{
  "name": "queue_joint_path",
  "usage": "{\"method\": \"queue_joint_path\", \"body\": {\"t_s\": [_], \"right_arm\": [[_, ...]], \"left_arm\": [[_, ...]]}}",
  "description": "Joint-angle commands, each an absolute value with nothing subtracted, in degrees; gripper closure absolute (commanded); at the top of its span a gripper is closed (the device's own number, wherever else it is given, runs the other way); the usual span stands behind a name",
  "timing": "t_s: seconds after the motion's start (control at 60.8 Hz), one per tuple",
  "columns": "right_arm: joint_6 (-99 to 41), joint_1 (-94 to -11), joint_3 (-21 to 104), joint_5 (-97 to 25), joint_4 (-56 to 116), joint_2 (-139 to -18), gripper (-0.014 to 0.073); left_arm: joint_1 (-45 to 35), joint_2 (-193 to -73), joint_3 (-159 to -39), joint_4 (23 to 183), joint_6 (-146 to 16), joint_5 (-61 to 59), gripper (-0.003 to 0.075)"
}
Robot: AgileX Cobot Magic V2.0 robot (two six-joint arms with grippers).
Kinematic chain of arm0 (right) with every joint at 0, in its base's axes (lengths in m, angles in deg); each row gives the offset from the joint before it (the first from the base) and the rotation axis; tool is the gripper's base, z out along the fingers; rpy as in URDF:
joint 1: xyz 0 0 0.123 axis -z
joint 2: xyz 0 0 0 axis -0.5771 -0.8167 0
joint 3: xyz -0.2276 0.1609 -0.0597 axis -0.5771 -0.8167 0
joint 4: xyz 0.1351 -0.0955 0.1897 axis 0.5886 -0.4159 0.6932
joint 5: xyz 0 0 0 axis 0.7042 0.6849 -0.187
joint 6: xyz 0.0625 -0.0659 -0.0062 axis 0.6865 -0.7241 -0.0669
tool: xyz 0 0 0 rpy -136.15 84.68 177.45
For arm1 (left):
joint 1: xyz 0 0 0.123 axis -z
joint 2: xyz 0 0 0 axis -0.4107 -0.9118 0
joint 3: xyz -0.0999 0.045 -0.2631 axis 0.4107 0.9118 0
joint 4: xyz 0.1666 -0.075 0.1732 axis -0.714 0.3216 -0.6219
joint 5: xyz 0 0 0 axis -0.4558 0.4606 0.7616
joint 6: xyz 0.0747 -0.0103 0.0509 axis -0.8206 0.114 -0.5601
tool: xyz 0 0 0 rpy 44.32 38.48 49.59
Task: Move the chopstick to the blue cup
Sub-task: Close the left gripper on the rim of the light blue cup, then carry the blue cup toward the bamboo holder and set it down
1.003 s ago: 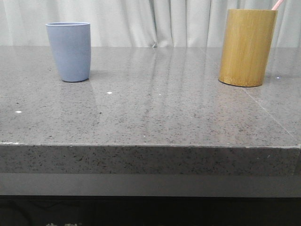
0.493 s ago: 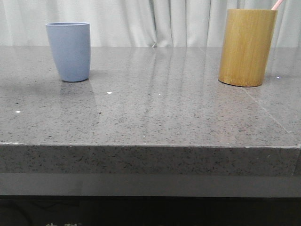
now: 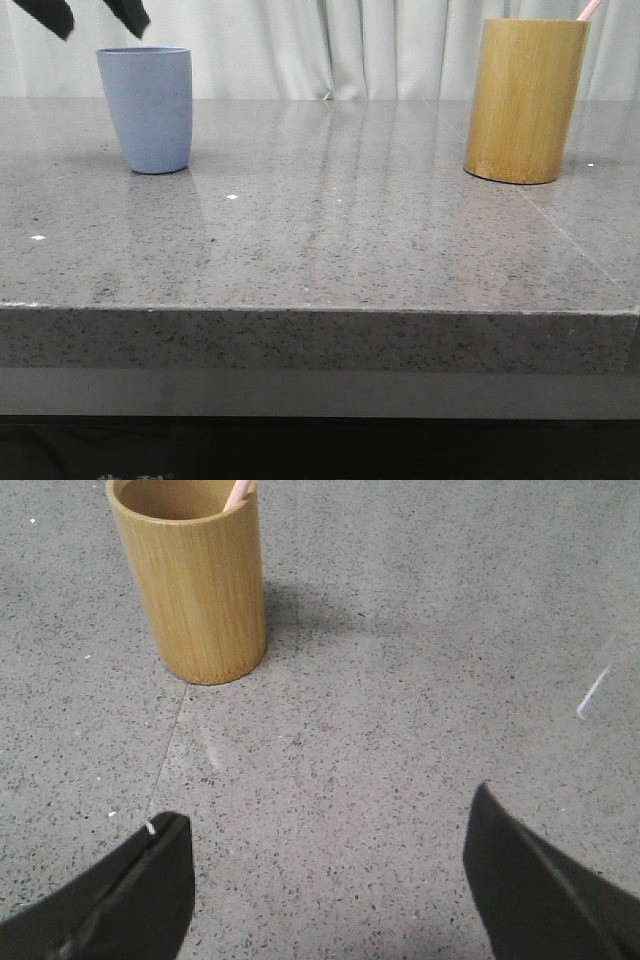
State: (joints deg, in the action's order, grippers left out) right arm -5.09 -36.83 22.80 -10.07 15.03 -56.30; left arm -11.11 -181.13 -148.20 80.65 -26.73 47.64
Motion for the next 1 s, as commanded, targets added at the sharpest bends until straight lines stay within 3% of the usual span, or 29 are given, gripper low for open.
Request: {"method": "queue_joint_path", "body": {"t_s": [0.0, 0.115, 0.411, 0.625, 0.987], "right_arm": [[-5.27, -36.65, 24.67, -13.78, 15.03, -56.75, 0.0022], [-5.27, -36.65, 24.67, -13.72, 15.03, -56.75, 0.0022], [-5.27, -36.65, 24.67, -13.60, 15.03, -56.75, 0.0022], [-5.27, -36.65, 24.67, -13.54, 15.03, -56.75, 0.0022], [-5.27, -36.65, 24.67, -13.54, 15.03, -56.75, 0.0022]], "left_arm": [[-10.76, -180.25, -151.04, 80.99, -26.84, 46.00, 0.0230], [-10.76, -182.06, -151.42, 80.50, -26.84, 45.13, 0.0257], [-10.76, -182.87, -151.45, 80.14, -26.84, 44.31, 0.0573], [-10.76, -182.87, -151.92, 80.51, -26.84, 44.46, 0.0724], [-3.39, -183.13, -159.34, 84.14, -27.80, 46.48, 0.0739]]}}
